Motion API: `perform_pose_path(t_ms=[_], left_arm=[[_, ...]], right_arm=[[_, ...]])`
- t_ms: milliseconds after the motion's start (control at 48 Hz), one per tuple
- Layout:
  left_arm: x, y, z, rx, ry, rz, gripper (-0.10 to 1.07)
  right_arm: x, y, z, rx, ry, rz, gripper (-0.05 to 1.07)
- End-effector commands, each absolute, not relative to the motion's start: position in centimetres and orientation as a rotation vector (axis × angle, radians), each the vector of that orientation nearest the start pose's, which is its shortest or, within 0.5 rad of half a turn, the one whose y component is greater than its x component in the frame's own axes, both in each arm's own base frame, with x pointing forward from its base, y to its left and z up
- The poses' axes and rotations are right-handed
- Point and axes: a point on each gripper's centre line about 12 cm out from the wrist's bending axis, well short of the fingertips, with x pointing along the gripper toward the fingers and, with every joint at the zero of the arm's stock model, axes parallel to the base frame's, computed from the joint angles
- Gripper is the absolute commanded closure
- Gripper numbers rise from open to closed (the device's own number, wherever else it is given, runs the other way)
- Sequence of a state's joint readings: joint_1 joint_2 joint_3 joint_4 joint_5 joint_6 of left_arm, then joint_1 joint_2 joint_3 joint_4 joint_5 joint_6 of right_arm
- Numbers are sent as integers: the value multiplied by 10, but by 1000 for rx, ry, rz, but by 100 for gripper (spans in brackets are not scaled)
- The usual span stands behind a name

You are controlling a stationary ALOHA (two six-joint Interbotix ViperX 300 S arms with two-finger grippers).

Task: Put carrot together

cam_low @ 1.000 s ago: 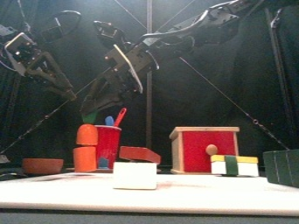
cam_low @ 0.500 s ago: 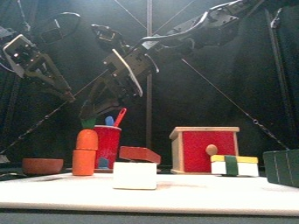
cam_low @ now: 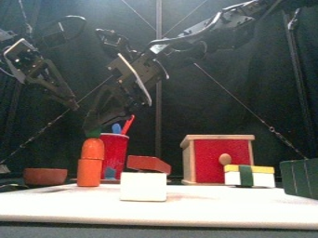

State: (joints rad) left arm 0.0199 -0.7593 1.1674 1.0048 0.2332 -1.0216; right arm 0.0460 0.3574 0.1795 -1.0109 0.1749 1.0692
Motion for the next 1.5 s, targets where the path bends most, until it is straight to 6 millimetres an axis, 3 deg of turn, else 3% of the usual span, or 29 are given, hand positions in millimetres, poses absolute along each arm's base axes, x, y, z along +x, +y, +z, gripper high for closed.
perform_pose_path(t_ms=[0,208,604,1062,1354,1479], left_arm=[[213,28,211,17,520,219,3],[213,28,211,17,520,219,3],[213,28,211,17,520,219,3],[212,29,210,11,531,238,3],[210,30,206,2,544,243,3],[210,30,206,6,546,244,3]], right_arm=[[515,3,186,19,589,-144,62],[514,4,191,16,588,-159,59],[513,12,200,14,572,-146,40],[514,19,212,12,545,-133,35],[515,19,213,12,542,-134,16],[515,17,214,12,538,-135,12]])
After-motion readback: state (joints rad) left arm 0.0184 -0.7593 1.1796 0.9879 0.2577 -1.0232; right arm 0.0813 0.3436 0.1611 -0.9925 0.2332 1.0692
